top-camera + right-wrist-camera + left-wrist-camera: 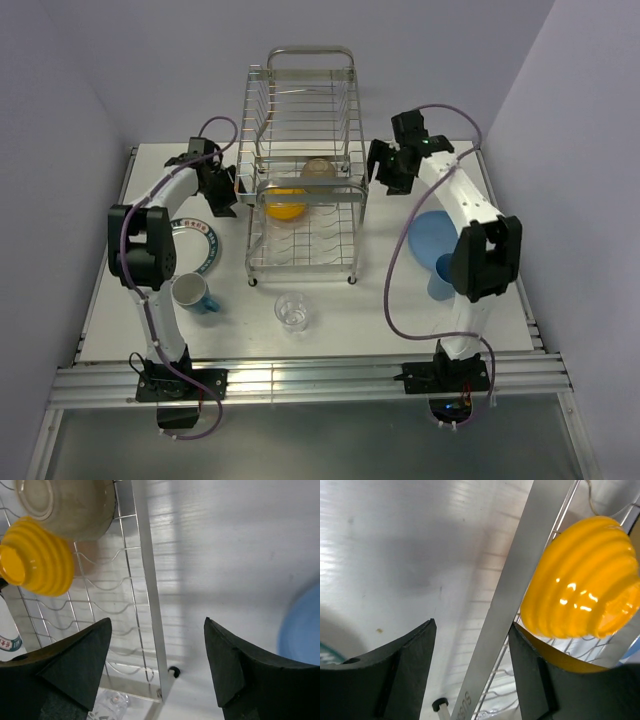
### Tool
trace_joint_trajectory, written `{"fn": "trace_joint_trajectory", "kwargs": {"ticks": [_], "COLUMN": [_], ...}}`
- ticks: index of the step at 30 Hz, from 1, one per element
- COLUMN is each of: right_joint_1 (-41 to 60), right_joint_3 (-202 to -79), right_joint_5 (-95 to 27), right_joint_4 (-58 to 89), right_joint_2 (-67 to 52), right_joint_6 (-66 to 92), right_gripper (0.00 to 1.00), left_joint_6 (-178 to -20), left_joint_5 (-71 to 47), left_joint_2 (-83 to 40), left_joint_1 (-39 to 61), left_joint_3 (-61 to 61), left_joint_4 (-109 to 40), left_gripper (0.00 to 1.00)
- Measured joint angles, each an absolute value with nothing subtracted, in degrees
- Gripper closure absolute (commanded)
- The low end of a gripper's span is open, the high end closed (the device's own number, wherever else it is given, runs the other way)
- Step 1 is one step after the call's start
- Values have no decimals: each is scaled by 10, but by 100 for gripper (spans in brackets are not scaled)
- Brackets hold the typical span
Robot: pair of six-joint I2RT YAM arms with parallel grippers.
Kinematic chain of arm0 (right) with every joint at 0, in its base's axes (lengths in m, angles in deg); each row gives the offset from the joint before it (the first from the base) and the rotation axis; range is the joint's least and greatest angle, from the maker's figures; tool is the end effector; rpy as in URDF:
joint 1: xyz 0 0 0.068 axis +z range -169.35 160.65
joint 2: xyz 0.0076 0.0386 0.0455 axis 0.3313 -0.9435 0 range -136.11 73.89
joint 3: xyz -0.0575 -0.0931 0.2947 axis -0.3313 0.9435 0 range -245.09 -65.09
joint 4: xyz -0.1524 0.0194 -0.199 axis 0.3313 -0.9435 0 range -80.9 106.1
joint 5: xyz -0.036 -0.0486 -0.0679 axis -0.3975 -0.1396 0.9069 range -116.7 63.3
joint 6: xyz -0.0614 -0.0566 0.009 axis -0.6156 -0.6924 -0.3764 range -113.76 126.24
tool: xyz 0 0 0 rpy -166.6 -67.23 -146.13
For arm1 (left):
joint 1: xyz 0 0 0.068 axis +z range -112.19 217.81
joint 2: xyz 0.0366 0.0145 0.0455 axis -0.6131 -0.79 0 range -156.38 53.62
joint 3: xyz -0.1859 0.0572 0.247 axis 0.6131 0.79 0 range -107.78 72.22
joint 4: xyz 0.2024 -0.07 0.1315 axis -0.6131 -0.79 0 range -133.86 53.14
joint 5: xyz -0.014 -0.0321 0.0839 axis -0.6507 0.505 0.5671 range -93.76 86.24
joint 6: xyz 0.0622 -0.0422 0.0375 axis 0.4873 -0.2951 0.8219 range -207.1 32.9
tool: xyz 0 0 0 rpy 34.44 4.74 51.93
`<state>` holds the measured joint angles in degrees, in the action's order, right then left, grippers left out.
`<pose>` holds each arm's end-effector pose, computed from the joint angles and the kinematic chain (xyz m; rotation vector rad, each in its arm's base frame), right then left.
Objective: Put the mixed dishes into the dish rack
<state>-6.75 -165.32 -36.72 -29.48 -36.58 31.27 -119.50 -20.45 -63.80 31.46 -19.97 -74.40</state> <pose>0.4371 0.1108 0.2971 0.2114 2.5845 0.4722 0.4595 -0.0725 0.2117 -0.5203 2.6797 -0.5965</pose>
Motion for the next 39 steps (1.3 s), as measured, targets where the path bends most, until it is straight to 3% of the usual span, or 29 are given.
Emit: {"fn": "trace_joint_trajectory", "kwargs": {"ticks": [3,10,16,27,39], "right_joint_1": [-68,-73,-72,-62,-60], "right_joint_3": [-1634,-1493,-1359,-1348,-1333], "right_joint_5": [-321,-287,-307,-372,-436], "right_joint_4": [-311,-344,-371,-382,-386], "right_joint_2": [-301,-160,-40,62,98], "right_joint_6": [319,335,348,349,326], "right_gripper": [11,11,11,11,12], "left_joint_6": [-1192,-1190,-1192,-1232,-1278], "left_joint_5": [-212,-201,-142,16,78], "left_joint_2": [-616,-460,-279,-100,-57], "left_joint_1": [330,378,374,376,376], "left_joint_3": [-200,-173,-67,153,185], "left_joint_4": [-760,-778,-795,-903,-940], "left_gripper": [33,34,38,46,43]}}
